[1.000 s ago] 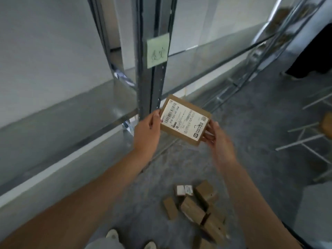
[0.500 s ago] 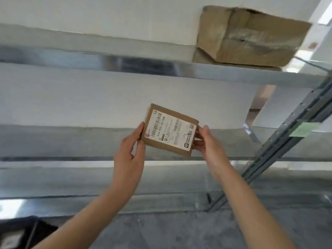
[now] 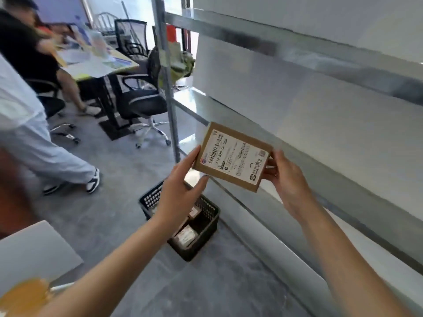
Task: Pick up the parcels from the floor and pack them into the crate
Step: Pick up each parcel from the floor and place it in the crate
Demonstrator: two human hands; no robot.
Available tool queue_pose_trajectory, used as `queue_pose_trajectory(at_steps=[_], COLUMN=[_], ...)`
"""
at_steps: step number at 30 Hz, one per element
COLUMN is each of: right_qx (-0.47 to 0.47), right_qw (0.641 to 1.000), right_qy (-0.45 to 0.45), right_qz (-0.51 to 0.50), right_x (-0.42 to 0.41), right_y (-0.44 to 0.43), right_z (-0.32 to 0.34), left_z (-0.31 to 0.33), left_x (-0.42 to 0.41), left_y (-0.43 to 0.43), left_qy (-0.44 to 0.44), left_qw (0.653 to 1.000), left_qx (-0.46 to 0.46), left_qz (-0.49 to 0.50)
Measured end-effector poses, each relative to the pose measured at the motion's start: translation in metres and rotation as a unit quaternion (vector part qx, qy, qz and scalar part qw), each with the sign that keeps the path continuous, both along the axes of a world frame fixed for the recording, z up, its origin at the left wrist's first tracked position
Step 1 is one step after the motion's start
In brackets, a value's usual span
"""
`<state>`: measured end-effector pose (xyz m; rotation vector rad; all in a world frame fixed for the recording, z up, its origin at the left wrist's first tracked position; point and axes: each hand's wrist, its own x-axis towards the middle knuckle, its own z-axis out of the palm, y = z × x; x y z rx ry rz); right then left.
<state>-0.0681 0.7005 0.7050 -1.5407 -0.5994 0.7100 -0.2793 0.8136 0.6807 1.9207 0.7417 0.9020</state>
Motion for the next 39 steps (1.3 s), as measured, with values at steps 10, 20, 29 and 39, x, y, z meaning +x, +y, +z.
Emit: queue_pose_trajectory(at_steps=[10,20,29,39], right_qx=[-0.067,-0.164,-0.231,-0.348], right_qw=[0.991,0.969,0.91,0.848], right_qy=[0.028,0.144,0.339,0.342], right_qz=[0.113,0.118,-0.06,-0.207], right_x=[-0.013,0.021,0.018,0.009], right_y=[0.181,0.313,0.345,0.348], right_z=[-0.072,-0.202,-0.386,-0.612], left_z=[-0.058,-0.159,-0.324,-0.576], left_x=[-0.036,0.019,0.08,0.114], left_y=[0.155,0.296,0.376,0.394], left_qy=[0.037,0.162,0.308,0.467], left_qw=[0.996,0.973,0.922,0.817], left_qx=[-0.067,-0.161,-0.227,-0.265], left_qz=[0.052,0.035,-0.059,-0.209])
